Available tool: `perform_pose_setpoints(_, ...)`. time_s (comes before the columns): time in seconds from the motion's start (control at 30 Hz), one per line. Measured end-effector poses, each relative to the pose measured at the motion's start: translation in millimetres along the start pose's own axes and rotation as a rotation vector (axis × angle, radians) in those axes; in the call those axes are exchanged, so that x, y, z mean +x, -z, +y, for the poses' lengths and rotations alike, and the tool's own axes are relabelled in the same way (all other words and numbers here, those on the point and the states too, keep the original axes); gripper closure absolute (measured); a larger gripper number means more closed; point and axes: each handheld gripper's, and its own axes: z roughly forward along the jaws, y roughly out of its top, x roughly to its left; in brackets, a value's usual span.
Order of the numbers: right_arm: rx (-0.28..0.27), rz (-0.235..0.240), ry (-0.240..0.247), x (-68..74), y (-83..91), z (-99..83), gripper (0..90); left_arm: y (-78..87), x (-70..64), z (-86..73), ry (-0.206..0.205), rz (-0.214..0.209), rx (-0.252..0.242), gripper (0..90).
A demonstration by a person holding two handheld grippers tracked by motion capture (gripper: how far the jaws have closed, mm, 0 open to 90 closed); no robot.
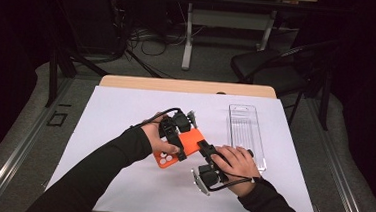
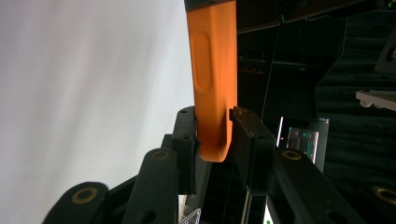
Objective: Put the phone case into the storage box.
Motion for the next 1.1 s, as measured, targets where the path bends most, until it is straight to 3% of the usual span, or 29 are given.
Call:
perform_pose_setpoints(0.67, 0.014, -0.017, 0.06, 4.0, -1.7, 3.1, 75.5, -0.2, 1.6, -0.3, 0.012, -0.02, 0.003, 14.7)
perform_pose_setpoints(1.1, 0.013, -0.03, 0.06, 6.1, -2.5, 3.7, 76.8, -1.9, 5.5, -2.1, 0.032, -0.05, -0.002, 14.7)
